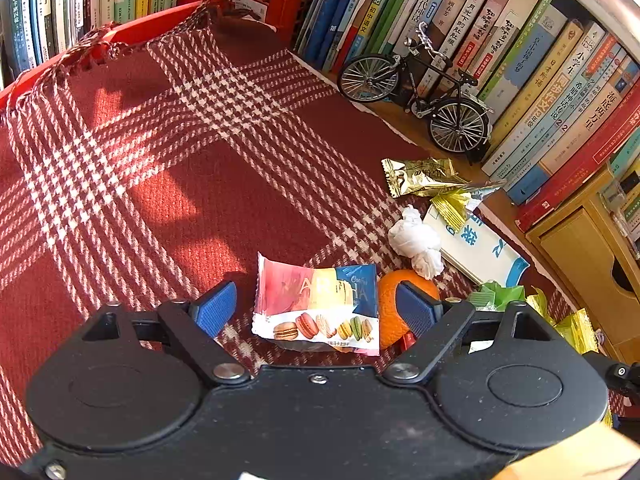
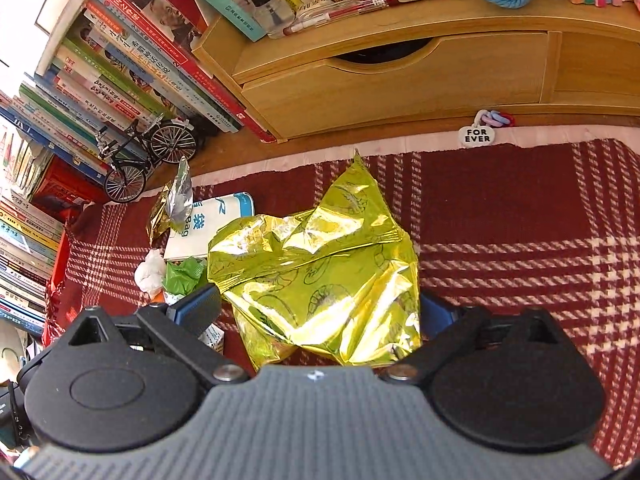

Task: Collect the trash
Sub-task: 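Grasp the printed snack bag with the left gripper while the right gripper grasps the gold-green foil bag, then lift both held bags off the blanket and carry them toward the trash bin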

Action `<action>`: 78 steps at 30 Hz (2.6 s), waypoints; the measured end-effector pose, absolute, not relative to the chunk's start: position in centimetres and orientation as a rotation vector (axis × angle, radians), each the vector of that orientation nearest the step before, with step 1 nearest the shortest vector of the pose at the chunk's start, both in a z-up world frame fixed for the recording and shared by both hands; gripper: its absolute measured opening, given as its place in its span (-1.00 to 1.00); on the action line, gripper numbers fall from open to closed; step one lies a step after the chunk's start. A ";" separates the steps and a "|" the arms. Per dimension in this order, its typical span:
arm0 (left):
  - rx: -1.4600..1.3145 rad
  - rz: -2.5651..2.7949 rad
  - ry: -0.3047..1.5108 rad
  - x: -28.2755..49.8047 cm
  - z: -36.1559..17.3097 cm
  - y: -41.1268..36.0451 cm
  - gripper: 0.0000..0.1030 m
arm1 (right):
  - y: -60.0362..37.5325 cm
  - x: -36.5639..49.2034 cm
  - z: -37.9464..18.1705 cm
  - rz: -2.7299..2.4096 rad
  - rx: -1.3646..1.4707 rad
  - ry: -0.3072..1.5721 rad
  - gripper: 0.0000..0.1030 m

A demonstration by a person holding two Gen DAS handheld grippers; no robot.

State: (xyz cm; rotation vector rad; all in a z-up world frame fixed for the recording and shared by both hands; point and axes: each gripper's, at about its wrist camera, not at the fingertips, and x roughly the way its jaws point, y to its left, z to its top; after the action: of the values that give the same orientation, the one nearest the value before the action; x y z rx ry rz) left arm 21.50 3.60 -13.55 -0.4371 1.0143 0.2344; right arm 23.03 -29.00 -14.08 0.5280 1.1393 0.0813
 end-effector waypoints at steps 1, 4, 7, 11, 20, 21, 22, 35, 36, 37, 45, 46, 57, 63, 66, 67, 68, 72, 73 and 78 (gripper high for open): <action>-0.448 0.225 1.020 21.5 -13.8 3.5 0.41 | -29.0 23.1 -14.2 0.093 0.533 1.134 0.93; -0.458 0.208 1.020 21.1 -14.0 3.1 0.12 | -29.1 22.8 -14.2 0.102 0.546 1.121 0.63; -0.433 0.181 0.997 20.6 -13.3 2.6 -0.10 | -29.5 22.2 -13.6 0.095 0.565 1.090 0.22; -0.396 0.166 0.976 20.2 -12.2 1.9 -0.35 | -30.0 21.7 -12.6 0.091 0.570 1.042 -0.25; -0.363 0.163 0.920 18.7 -9.4 1.4 -0.55 | -29.5 20.5 -9.5 0.115 0.540 0.945 -0.57; -0.356 0.165 0.917 18.4 -9.0 1.3 -0.56 | -29.6 20.2 -9.0 0.117 0.542 0.935 -0.59; -0.349 0.165 0.914 18.1 -8.6 1.3 -0.57 | -29.6 20.0 -8.7 0.118 0.547 0.927 -0.59; -0.283 0.092 0.882 10.4 -3.6 1.1 -0.63 | -30.5 14.6 -4.8 0.059 0.585 0.861 -0.64; -0.276 0.090 0.880 9.6 -3.3 1.2 -0.63 | -30.4 14.1 -4.6 0.056 0.586 0.857 -0.64; -0.269 0.085 0.878 8.7 -2.9 1.3 -0.63 | -30.3 13.5 -4.3 0.053 0.586 0.852 -0.64; -0.236 0.037 0.902 3.2 -0.9 3.0 -0.63 | -28.8 8.3 -2.2 0.015 0.591 0.837 -0.64; -0.227 0.026 0.909 2.6 -0.8 3.2 -0.63 | -28.5 7.5 -1.9 0.007 0.590 0.835 -0.64; -0.116 -0.217 0.981 -3.2 -0.7 5.0 -0.63 | -24.5 -3.8 1.0 -0.153 0.571 0.756 -0.64; -0.053 -0.409 0.986 -8.1 -0.2 7.8 -0.63 | -18.4 -12.7 3.5 -0.311 0.566 0.692 -0.64; -0.013 -0.462 0.991 -10.6 0.1 9.3 -0.63 | -15.3 -16.6 4.4 -0.354 0.566 0.674 -0.64; 0.000 -0.480 1.000 -11.5 0.1 9.8 -0.63 | -14.3 -18.0 4.5 -0.370 0.574 0.673 -0.64; 0.009 -0.491 1.005 -12.0 0.1 10.1 -0.63 | -13.7 -18.8 4.6 -0.377 0.586 0.674 -0.64; 0.042 -0.506 1.015 -14.3 0.0 11.1 -0.64 | -11.7 -22.1 4.2 -0.382 0.607 0.691 -0.64; 0.044 -0.500 1.016 -14.7 -0.1 11.3 -0.64 | -11.3 -22.6 4.0 -0.377 0.605 0.701 -0.64; 0.039 -0.445 1.057 -16.6 -1.3 12.2 -0.64 | -10.5 -23.9 1.7 -0.333 0.621 0.770 -0.64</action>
State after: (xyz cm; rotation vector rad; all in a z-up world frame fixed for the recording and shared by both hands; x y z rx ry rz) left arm -16.56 12.23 -1.34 0.0391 1.0566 -0.4452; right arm -23.93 -10.49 1.67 0.6208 0.7697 -0.3332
